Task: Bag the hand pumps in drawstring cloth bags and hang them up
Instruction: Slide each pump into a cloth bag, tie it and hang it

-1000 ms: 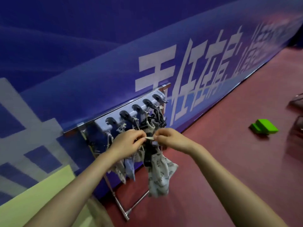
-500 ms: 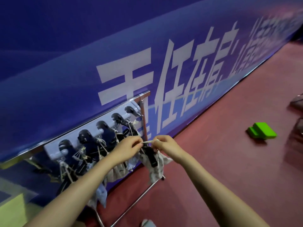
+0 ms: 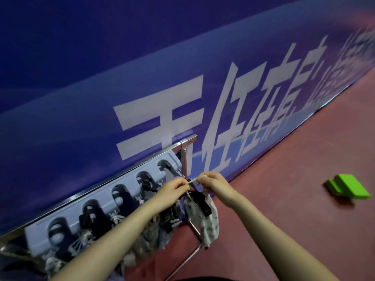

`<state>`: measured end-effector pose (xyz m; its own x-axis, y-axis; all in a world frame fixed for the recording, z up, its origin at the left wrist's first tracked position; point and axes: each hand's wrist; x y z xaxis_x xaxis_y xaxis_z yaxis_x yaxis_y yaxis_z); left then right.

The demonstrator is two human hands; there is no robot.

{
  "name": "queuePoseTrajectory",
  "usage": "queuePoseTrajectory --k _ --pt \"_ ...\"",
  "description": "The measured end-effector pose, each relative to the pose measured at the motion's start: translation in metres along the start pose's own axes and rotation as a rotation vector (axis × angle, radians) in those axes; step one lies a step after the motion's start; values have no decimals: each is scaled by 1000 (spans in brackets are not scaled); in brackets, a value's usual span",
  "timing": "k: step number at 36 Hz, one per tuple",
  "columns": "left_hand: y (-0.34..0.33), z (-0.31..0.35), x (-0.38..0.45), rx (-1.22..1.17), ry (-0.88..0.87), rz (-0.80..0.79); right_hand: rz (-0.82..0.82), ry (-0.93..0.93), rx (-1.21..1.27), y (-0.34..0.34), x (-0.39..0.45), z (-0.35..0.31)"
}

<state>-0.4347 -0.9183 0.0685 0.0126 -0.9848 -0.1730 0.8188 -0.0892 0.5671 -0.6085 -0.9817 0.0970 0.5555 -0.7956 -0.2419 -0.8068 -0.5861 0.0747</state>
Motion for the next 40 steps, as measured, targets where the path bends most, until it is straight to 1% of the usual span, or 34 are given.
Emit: queuePoseTrajectory --k 3,8,11,14,18,20,22,24,27,32,37,39,40 --pt "2 -1 14 32 55 0 9 -29 18 4 18 5" --pt "-2 -1 37 169 171 34 -24 -97 5 5 50 18" --pt "-9 -4 39 304 212 91 -39 -104 -23 5 63 32" --pt "-12 -5 36 403 234 159 -56 -97 13 2 72 39" --pt "-11 -7 39 368 310 221 -116 -66 15 -4 85 36" --pt "-8 -8 44 368 357 210 -150 -72 7 -6 94 37" --pt "-5 -6 48 315 420 191 -171 -89 2 -8 101 38" --pt "-5 -6 53 192 487 180 -178 -93 -19 -9 108 42" --pt "-7 -5 57 -56 569 194 -201 -86 -59 -10 114 46" --pt "-12 5 60 -218 645 250 -219 -97 -42 -9 120 47" --pt "-17 6 64 -231 692 267 -219 -126 -34 -10 122 52" --pt "-17 9 62 -129 682 253 -204 -155 2 -11 122 54" --pt "-18 10 62 -28 677 238 -190 -173 19 -12 121 55"
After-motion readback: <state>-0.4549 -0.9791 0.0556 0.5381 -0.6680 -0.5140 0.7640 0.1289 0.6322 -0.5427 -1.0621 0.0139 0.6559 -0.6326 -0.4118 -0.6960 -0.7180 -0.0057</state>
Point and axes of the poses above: each hand's wrist, its own x-axis towards the middle knuckle, its own y-axis out of the back of the hand, z = x × y, and after that the axes turned 7 degrees about x, right-handed
